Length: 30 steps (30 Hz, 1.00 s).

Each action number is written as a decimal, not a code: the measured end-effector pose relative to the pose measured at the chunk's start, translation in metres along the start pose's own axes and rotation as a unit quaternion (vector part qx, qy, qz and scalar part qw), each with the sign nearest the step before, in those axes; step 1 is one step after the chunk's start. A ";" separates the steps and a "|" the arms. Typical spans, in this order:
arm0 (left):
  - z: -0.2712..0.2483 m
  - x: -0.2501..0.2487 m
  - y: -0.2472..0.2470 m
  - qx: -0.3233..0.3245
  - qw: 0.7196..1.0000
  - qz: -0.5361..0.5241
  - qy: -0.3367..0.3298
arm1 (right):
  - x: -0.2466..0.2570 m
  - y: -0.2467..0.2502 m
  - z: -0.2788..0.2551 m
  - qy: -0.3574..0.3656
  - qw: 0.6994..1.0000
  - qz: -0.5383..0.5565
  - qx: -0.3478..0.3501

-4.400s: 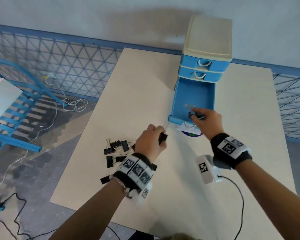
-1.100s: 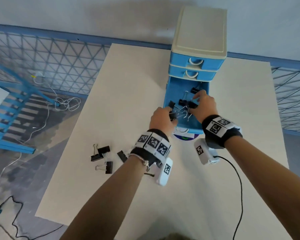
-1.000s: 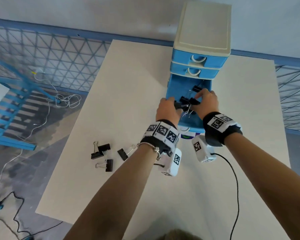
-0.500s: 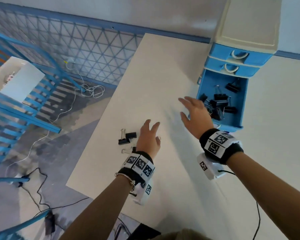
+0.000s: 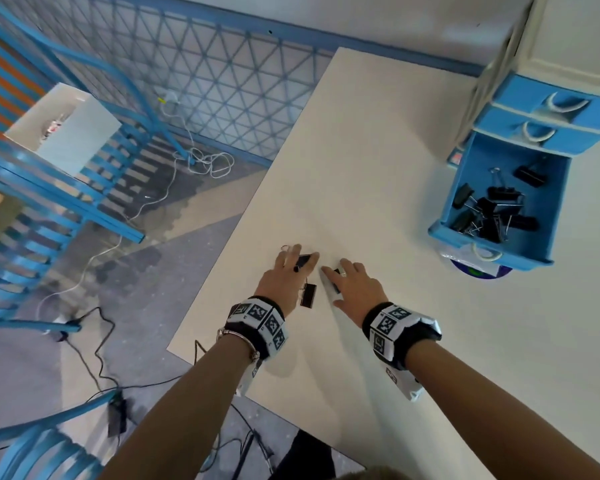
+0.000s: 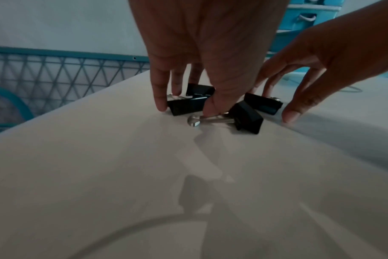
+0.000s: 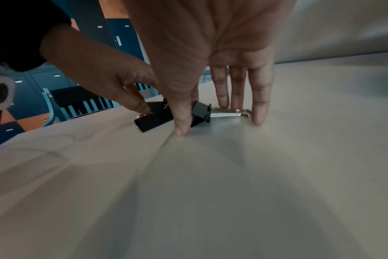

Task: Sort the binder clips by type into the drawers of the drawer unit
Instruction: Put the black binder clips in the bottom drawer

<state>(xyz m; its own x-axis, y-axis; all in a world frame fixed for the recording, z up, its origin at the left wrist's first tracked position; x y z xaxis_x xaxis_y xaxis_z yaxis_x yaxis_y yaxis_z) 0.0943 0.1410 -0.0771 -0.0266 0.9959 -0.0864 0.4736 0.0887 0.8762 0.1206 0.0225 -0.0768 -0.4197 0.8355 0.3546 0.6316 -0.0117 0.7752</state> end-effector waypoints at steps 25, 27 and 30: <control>-0.035 0.006 -0.030 -0.084 0.946 -0.267 0.165 | 0.034 -0.032 -0.023 -0.042 0.991 0.126 -0.020; -0.036 0.005 -0.028 -0.083 0.946 -0.270 0.159 | 0.028 -0.033 -0.029 -0.047 0.990 0.131 -0.029; -0.037 0.005 -0.024 -0.086 0.945 -0.274 0.158 | 0.014 -0.036 -0.039 -0.049 0.987 0.148 -0.023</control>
<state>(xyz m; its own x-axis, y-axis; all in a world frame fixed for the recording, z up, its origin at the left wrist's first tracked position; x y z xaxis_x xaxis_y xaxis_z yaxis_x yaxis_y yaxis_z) 0.0506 0.1442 -0.0812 -0.5012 0.7529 -0.4266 0.1638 0.5666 0.8076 0.0667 0.0129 -0.0788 -0.1548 0.8405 0.5192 0.6856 -0.2870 0.6690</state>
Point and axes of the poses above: each hand's wrist, its own z-axis towards the middle knuckle, its own y-axis out of the back of the hand, x = y × z, the point moved 6 cm from there along z, towards the middle knuckle, and after that the axes turned 7 degrees about z, right-handed, at the moved point
